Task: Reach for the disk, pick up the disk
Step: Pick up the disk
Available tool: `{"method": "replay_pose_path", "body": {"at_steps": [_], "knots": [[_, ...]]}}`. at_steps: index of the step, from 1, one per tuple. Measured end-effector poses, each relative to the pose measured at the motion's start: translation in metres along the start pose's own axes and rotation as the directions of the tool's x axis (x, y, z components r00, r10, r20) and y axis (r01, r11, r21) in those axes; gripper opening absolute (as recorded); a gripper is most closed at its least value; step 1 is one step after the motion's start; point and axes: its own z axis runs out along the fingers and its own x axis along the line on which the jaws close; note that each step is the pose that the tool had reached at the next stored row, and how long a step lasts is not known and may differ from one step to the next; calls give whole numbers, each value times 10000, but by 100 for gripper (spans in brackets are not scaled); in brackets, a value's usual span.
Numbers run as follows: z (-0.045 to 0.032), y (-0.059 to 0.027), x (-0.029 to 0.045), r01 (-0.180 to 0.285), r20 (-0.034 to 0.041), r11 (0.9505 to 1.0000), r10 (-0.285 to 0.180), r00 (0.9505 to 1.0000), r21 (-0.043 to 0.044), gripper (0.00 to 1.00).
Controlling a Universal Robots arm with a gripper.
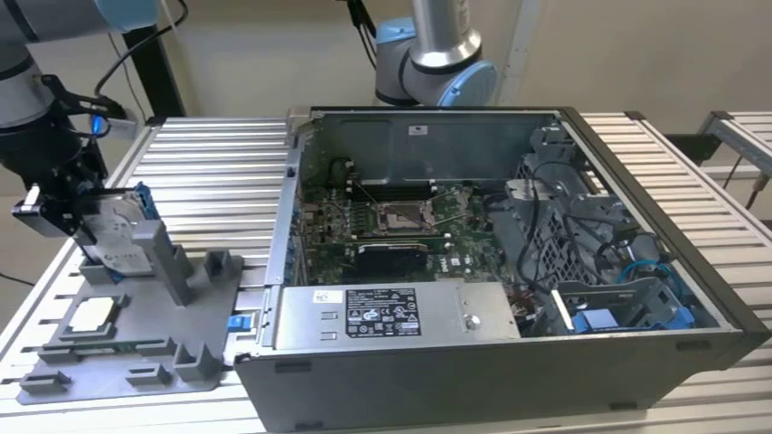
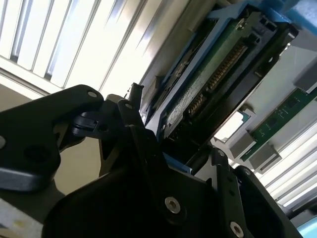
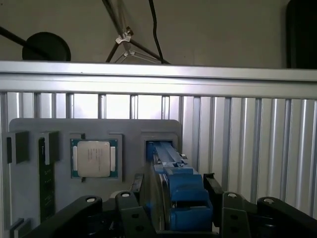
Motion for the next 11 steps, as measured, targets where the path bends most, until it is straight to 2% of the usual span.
{"method": "replay_pose_path", "body": {"at_steps": [11], "knots": [[4, -1, 0, 3, 6, 10000, -3, 10000, 6, 100]]}}
